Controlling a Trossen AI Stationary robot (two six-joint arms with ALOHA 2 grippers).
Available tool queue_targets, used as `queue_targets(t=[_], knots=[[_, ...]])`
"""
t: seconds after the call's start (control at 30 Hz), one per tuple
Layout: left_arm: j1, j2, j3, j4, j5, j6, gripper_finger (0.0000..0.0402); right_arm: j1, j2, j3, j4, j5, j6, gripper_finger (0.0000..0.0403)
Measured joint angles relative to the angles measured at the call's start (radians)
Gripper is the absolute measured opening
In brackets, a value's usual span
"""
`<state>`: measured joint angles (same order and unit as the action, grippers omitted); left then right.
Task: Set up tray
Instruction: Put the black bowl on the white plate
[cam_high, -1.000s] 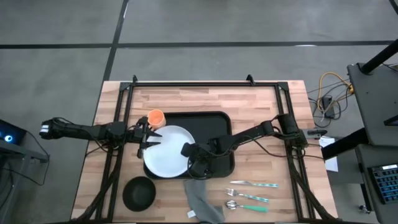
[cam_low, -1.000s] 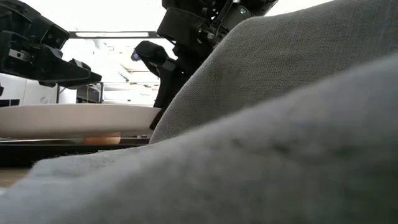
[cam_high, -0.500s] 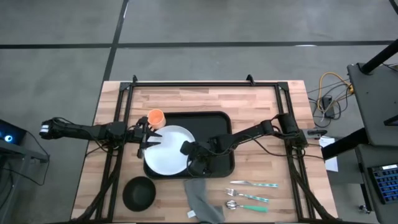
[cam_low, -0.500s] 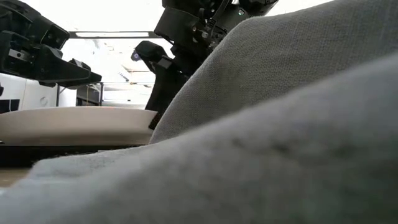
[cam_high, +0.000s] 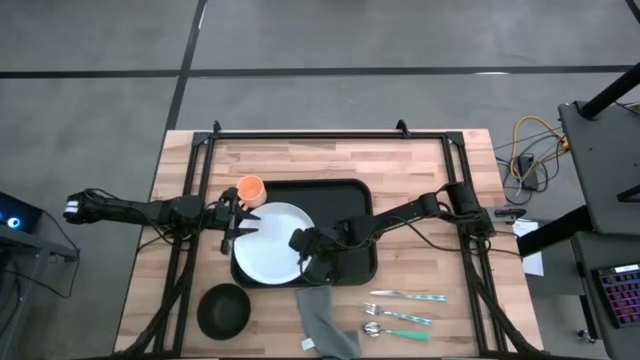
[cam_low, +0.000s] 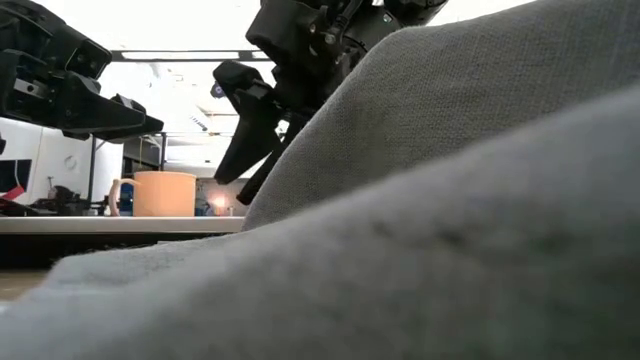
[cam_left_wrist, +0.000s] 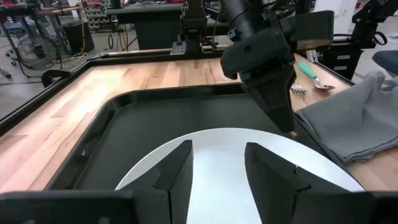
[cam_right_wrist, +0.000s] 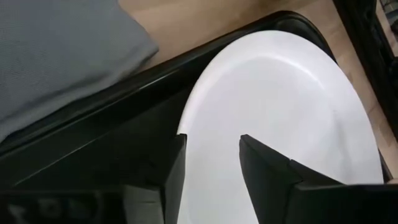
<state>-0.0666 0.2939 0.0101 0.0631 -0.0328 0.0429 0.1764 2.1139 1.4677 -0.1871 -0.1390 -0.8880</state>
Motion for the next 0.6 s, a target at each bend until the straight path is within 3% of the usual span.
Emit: queue_targets(t=[0.3,0.6], knots=[[0.0,0.0,0.0,0.0,0.0,0.0,0.0128,0.0,-0.002,0.034,-0.016,0.011,0.087,0.0155],[0.0,0.007,0.0,0.0,0.0,0.0,0.0128,-0.001,-0.003,0.067,-0.012,0.011,0.182,0.0146]])
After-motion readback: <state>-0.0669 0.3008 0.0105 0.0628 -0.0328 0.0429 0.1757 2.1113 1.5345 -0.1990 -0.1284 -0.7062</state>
